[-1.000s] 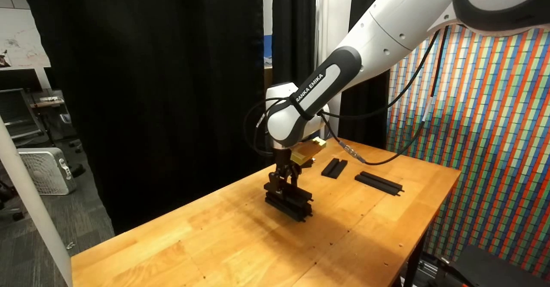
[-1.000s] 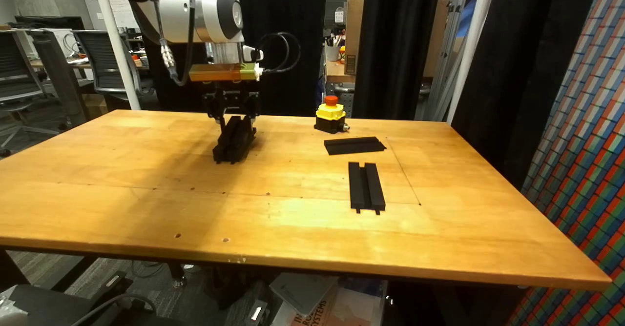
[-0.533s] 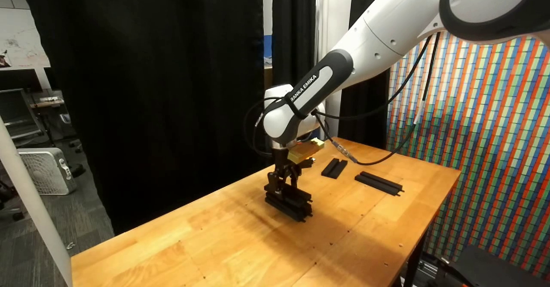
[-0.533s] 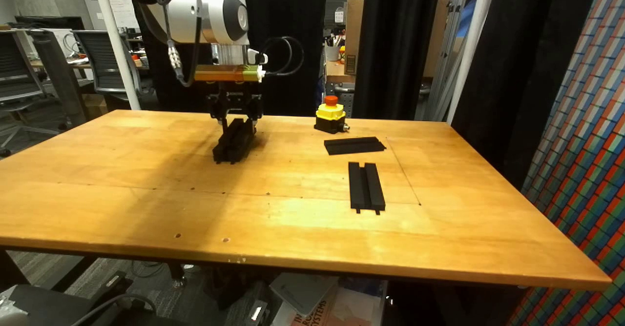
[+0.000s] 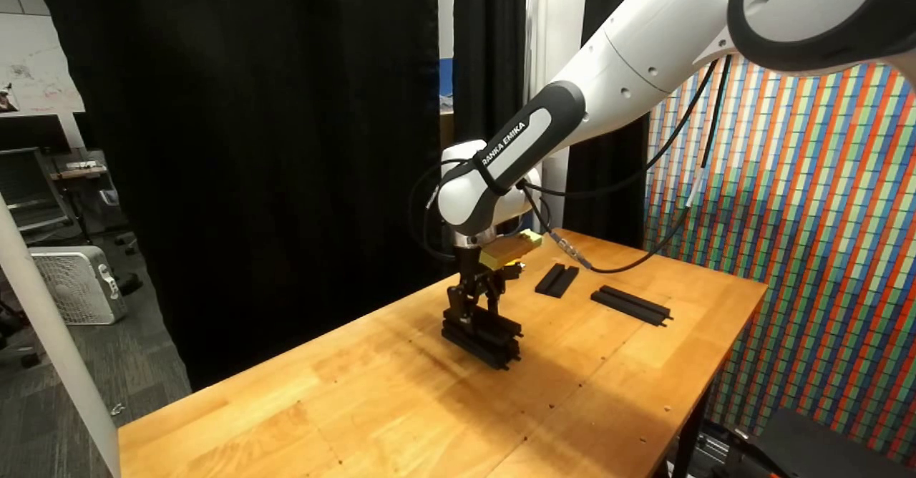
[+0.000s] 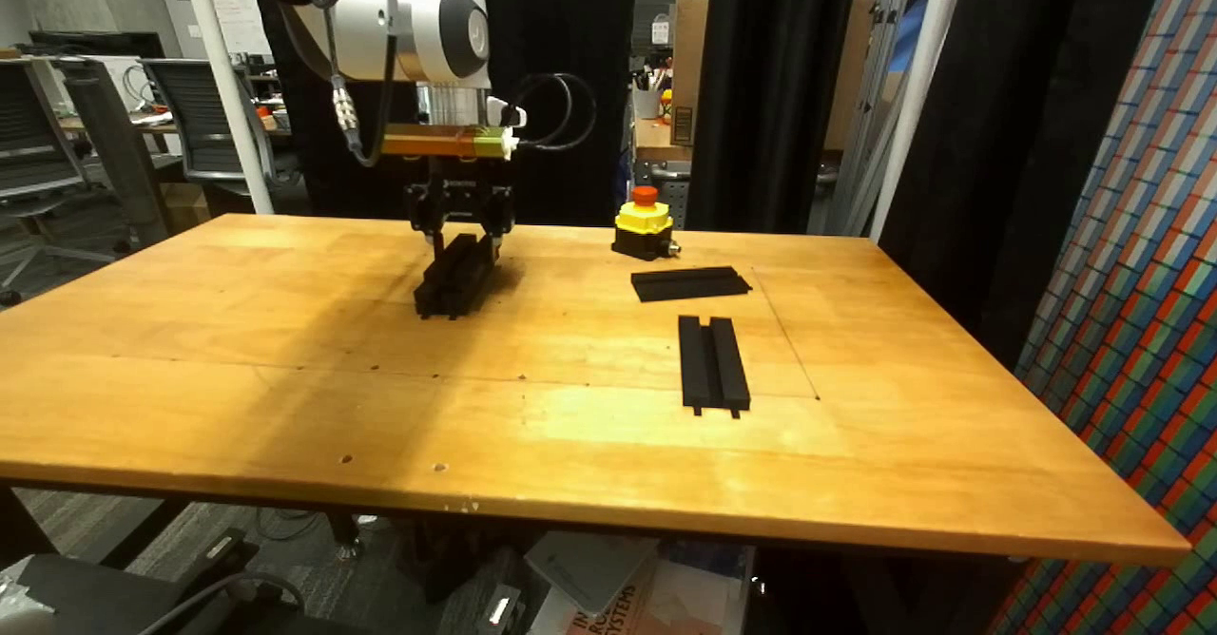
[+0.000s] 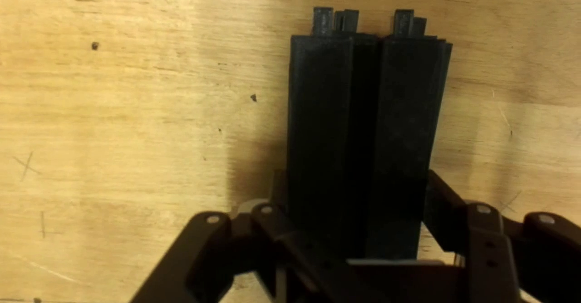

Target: Arrange the black objects together

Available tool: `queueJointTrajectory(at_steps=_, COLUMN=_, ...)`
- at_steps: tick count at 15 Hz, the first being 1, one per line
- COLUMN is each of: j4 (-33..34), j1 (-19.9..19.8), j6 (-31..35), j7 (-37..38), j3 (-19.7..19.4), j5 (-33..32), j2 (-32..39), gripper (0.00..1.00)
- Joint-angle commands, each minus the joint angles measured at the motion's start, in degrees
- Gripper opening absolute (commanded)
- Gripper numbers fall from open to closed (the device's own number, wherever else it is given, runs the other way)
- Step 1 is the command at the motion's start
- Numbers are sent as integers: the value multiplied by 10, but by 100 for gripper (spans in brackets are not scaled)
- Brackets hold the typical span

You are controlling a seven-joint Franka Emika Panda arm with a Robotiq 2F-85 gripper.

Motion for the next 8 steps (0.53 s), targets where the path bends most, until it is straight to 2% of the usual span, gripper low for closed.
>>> queueJointTrajectory(at_steps=1, j4=18, j1=-5, j6=-15, j7=-5, j3=4, j5=24, j2=6, gripper=46)
queueJointTrajectory(at_steps=8, j4=14, j1=-5, j6=-13, j7=-8, j3=6, j5=40, j2=8, gripper=46)
